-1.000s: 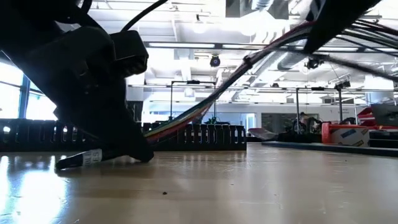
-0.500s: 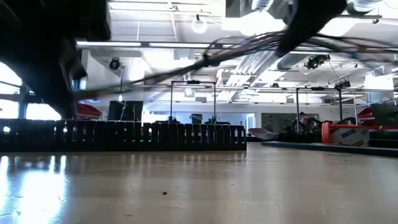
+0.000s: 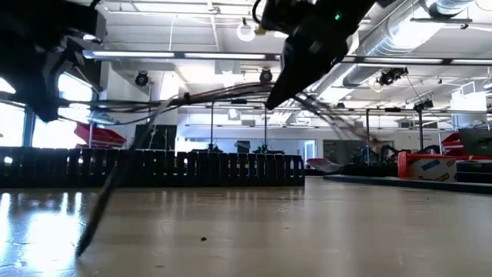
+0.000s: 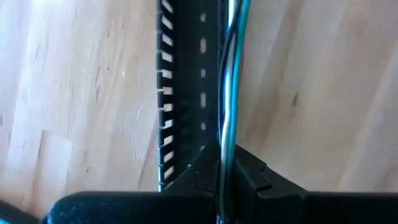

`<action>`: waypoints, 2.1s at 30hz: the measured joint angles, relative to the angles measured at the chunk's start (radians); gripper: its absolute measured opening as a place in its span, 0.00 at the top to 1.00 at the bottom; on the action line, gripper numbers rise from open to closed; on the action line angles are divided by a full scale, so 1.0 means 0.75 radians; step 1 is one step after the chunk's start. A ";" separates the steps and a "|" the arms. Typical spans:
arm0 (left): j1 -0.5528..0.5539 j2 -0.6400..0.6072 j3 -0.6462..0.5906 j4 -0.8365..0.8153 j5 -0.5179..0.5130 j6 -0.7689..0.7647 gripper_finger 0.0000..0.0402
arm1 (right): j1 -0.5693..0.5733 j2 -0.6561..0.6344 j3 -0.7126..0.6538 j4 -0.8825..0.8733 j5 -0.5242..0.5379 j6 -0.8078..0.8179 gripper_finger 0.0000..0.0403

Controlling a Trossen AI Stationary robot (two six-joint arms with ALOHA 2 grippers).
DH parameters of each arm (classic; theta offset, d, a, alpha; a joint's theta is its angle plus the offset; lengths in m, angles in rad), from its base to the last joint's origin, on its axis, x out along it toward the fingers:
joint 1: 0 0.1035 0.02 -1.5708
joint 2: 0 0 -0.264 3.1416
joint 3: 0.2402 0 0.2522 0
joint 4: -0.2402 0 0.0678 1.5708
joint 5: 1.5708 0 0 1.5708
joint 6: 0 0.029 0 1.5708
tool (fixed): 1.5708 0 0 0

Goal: Ziptie cables
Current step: Insert the zip-tied cables into the black cable duct

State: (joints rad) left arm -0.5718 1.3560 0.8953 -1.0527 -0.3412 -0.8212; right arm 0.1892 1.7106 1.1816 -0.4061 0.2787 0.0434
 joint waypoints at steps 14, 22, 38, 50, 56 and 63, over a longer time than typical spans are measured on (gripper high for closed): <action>0.039 0.002 -0.181 0.053 -0.105 0.087 0.98 | -0.185 0.104 0.000 0.122 -0.130 -0.149 1.00; 0.039 0.002 -0.181 0.107 -0.074 0.089 0.81 | -0.204 0.104 0.000 0.118 -0.157 -0.200 1.00; 0.026 0.001 -0.181 0.327 -0.073 0.087 0.71 | -0.271 0.104 0.000 0.007 -0.167 -0.383 1.00; -0.002 0.001 -0.181 0.469 -0.096 0.121 0.71 | -0.273 0.104 0.000 -0.083 -0.022 -0.444 0.78; -0.034 0.001 -0.180 0.474 -0.144 0.092 0.71 | -0.273 0.057 -0.003 -0.134 -0.157 -0.446 0.58; -0.077 0.001 -0.180 0.537 -0.230 0.018 0.71 | -0.310 0.047 -0.078 -0.121 -0.174 -0.431 0.55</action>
State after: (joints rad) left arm -0.6293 1.3567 0.7605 -0.6499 -0.5140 -0.8080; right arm -0.0435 1.7462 1.1229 -0.4968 0.1478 -0.2799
